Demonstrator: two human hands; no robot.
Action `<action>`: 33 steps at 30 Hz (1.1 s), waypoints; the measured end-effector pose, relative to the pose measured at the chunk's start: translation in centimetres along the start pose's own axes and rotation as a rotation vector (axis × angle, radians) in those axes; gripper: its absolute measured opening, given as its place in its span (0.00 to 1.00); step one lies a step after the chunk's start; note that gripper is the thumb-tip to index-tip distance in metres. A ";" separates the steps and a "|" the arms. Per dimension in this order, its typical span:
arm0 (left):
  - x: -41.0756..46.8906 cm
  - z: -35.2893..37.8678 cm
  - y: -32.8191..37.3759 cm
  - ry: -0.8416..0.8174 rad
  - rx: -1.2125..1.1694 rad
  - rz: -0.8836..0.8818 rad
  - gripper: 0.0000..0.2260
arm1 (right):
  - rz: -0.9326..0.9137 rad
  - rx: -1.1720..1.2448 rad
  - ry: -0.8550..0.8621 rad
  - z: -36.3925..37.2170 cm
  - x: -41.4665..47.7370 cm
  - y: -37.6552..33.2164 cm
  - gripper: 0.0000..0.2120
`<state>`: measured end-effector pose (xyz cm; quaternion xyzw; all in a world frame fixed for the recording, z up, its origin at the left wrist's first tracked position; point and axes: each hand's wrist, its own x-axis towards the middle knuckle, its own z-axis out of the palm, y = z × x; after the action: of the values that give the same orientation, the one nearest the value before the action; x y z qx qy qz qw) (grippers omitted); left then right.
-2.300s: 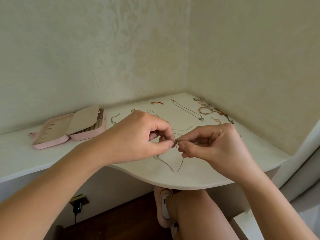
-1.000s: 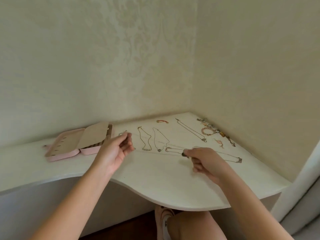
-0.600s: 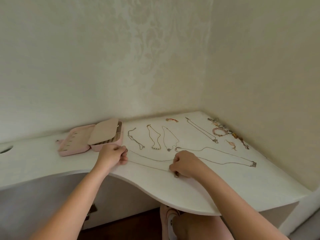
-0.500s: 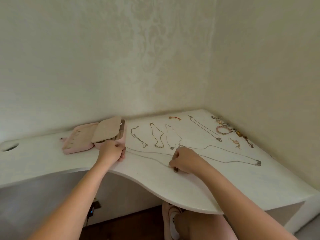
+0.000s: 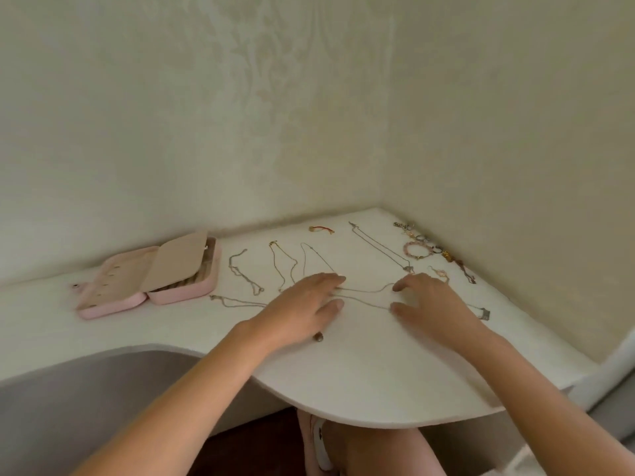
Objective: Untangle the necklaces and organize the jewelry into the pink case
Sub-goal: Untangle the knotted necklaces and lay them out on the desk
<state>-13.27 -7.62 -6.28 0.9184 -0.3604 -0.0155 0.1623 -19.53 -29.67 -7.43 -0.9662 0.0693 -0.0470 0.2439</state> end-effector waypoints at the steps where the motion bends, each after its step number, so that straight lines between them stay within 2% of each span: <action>1: 0.3 0.7 0.3 -0.070 0.010 0.033 0.23 | -0.012 -0.073 -0.037 0.5 -0.3 0.5 0.21; 4: 0.7 2.3 0.5 -0.214 0.067 0.044 0.25 | -0.030 -0.257 -0.156 1.6 -1.4 1.1 0.26; 9: 0.3 2.7 0.1 -0.268 0.037 0.054 0.26 | 0.004 -0.301 -0.246 1.3 -2.3 0.8 0.27; 12: 0.0 1.5 0.0 -0.186 -0.087 0.048 0.22 | 0.035 -0.322 -0.270 0.9 -2.0 0.2 0.28; 16: -0.1 -0.5 -1.1 0.024 -0.184 -0.001 0.16 | 0.004 -0.353 -0.208 -0.2 -1.2 -1.0 0.26; 21: -1.2 -3.5 -5.7 0.397 -0.137 -0.216 0.13 | -0.062 -0.242 -0.147 -0.7 0.7 -3.7 0.24; 24: -2.8 -5.3 -8.6 0.538 -0.060 -0.411 0.19 | -0.110 -0.175 -0.145 -0.4 2.0 -6.0 0.21; 29: -5.2 -6.6 -14.5 0.367 0.021 -0.761 0.40 | -0.200 -0.071 -0.150 1.1 4.2 -10.2 0.17; 31: -5.8 -6.2 -16.3 0.326 0.007 -0.806 0.39 | -0.226 -0.014 -0.168 2.0 5.1 -11.9 0.14; 33: -6.1 -5.9 -17.2 0.357 -0.022 -0.800 0.38 | -0.252 0.023 -0.197 3.0 5.7 -13.5 0.13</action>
<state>-5.68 9.96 -6.56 0.9722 0.0577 0.0778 0.2131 -12.01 -17.43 -3.28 -0.9643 -0.0770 0.0171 0.2527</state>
